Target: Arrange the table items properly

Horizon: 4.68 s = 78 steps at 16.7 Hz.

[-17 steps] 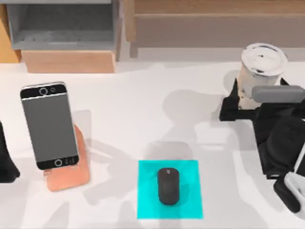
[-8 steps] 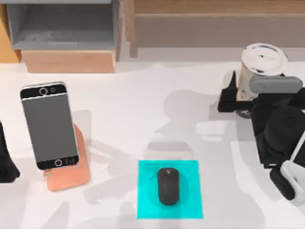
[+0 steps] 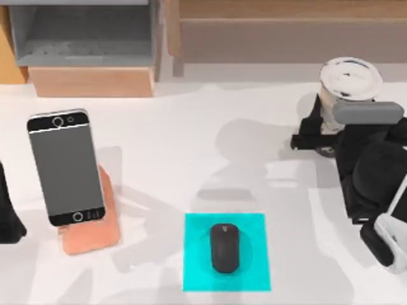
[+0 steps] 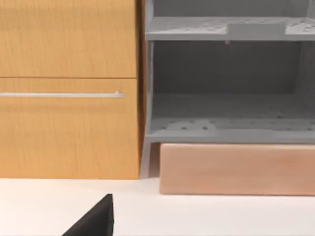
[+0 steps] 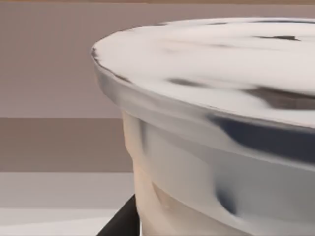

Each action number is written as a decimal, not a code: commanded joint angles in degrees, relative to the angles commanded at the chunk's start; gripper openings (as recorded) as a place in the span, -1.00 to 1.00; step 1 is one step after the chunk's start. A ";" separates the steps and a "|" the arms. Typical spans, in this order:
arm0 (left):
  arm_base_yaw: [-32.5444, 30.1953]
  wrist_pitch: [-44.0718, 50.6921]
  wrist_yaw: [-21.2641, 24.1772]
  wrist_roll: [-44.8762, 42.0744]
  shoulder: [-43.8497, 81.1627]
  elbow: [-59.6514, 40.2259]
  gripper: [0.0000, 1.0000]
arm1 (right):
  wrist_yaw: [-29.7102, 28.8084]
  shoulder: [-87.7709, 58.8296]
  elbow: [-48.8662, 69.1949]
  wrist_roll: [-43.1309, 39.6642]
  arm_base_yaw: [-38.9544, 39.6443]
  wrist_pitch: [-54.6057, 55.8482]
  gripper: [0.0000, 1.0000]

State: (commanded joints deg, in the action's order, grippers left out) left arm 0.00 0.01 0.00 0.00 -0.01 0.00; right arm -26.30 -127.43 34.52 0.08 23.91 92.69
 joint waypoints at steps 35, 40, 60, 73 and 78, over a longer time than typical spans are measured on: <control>0.00 0.00 0.00 0.00 0.00 0.00 1.00 | 4.18 17.43 12.03 6.06 -5.59 -15.02 -1.00; 0.00 0.00 0.00 0.00 0.00 0.00 1.00 | 7.99 18.89 22.66 5.86 -9.30 -28.89 -1.00; 0.00 0.00 0.00 0.00 0.00 0.00 1.00 | 14.58 13.89 42.71 0.27 -14.20 -54.80 -1.00; 0.00 0.00 0.00 0.00 0.00 0.00 1.00 | 14.60 12.94 42.55 0.22 -14.29 -54.99 0.21; 0.00 0.00 0.00 0.00 0.00 0.00 1.00 | 14.60 12.94 42.55 0.22 -14.29 -54.99 0.96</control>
State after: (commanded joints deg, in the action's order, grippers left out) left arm 0.00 0.01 0.00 0.00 -0.01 0.00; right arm -11.70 -114.49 77.06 0.30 9.62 37.70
